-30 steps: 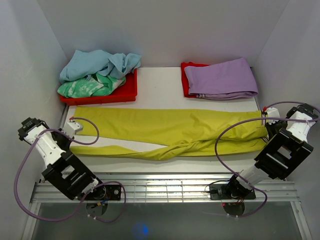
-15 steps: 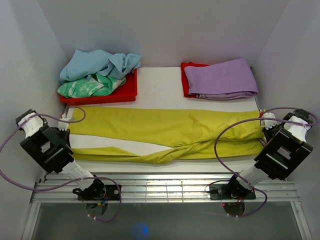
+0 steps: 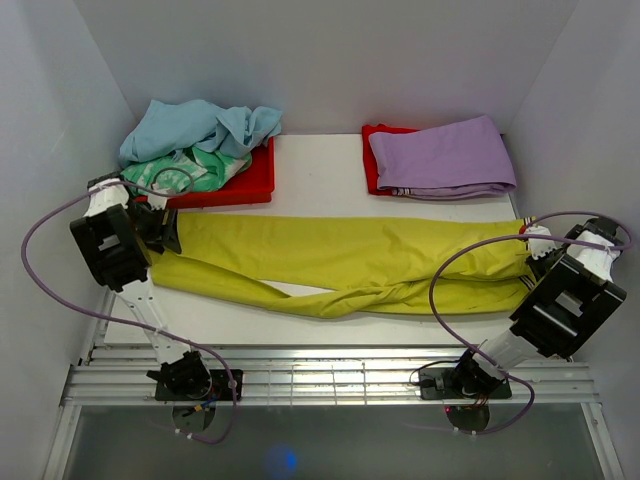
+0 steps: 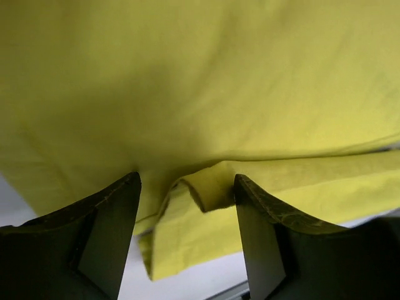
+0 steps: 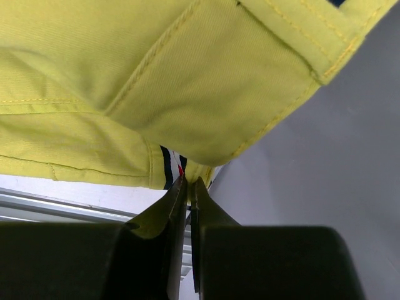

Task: Fold and stack the trousers
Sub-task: Flatten the trousers out

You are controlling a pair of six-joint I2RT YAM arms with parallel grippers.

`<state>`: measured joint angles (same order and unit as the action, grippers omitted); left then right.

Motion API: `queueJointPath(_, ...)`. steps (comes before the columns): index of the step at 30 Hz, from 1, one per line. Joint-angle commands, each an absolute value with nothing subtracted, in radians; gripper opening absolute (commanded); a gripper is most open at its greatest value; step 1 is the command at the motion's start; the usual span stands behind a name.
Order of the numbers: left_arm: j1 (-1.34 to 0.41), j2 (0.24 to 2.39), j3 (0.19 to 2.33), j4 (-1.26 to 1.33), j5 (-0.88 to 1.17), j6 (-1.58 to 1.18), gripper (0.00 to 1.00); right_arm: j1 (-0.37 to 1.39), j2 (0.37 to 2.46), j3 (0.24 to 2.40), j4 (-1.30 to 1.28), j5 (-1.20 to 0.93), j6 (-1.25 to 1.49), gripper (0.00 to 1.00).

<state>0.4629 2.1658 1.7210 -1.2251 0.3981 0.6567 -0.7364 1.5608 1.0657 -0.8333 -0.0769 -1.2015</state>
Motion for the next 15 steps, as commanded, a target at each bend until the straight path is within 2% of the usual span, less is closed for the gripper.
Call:
queueJointPath(1,0.482,2.039,1.726,-1.038,0.358,0.615,0.72,-0.735,1.565,1.100,-0.813,-0.048,-1.224,0.08)
queueJointPath(4,0.515,1.904,1.614,-0.942,0.405,0.688,0.88,-0.732,1.566,1.103,-0.830,-0.057,-1.216,0.08)
queueJointPath(8,0.566,1.631,1.413,-0.872,0.428,0.824,0.93,-0.729,1.569,1.111,-0.830,-0.063,-1.212,0.08)
queueJointPath(11,0.621,1.559,1.274,-0.891,0.429,0.920,0.94,-0.727,1.569,1.120,-0.838,-0.074,-1.209,0.08)
queueJointPath(15,0.745,1.563,1.183,-0.914,0.576,1.031,0.94,-0.719,1.569,1.120,-0.844,-0.081,-1.201,0.08)
